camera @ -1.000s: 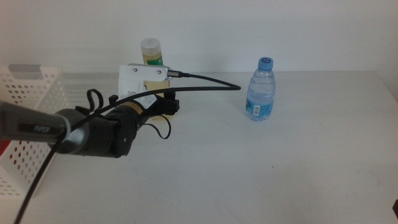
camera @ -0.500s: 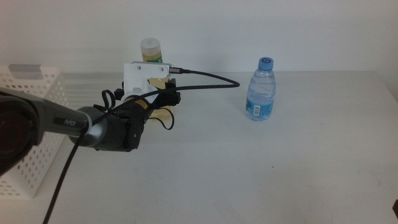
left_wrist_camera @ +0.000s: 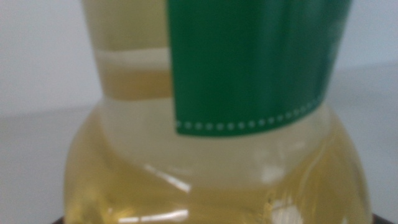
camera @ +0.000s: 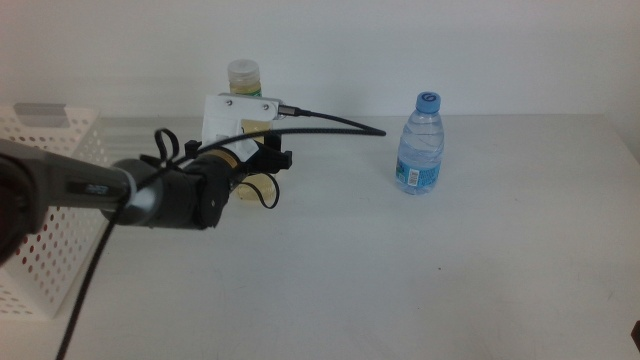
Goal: Use arms to grab the bottles and put them into the dustbin to the left of the table.
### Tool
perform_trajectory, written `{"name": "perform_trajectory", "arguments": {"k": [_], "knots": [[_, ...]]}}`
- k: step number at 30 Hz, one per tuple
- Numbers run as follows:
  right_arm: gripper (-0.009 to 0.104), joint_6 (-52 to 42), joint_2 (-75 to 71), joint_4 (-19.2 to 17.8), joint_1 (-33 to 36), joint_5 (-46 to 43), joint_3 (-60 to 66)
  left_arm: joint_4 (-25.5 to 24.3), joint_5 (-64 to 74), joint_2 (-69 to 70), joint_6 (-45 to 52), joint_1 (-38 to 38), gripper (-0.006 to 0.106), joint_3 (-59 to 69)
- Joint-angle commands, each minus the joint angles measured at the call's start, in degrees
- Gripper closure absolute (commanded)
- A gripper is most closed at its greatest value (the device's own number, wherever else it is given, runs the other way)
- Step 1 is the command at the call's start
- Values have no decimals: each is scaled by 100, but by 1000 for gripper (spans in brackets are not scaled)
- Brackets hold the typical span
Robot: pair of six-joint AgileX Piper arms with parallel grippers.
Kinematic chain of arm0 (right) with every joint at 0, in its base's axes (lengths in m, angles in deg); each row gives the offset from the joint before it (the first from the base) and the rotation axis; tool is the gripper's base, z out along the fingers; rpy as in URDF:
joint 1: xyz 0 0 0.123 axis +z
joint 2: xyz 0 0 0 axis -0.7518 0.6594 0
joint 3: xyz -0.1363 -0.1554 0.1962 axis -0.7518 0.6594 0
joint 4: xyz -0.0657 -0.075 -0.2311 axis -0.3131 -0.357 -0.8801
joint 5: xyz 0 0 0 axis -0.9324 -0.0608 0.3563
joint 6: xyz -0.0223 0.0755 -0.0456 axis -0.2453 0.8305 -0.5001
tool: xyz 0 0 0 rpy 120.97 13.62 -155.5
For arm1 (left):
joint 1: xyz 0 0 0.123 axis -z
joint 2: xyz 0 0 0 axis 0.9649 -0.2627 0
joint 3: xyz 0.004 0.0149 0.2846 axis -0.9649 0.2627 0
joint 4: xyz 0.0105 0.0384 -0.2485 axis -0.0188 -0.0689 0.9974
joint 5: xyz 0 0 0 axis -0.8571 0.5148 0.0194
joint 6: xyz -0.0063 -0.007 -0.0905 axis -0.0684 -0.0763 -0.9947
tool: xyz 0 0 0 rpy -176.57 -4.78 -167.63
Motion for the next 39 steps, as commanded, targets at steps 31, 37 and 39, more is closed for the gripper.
{"name": "perform_trajectory", "arguments": {"k": [31,37,39], "knots": [[14,-53,-154,-20,-27,-447,-129,401,8493,3849,-125,-1191,105,-789],[14,-53,-154,-20,-27,-447,-129,137,9578,3761,71,-2094,105,-1418],[14,-53,-154,-20,-27,-447,-129,34,9874,3604,180,-2364,105,-1704]]}}
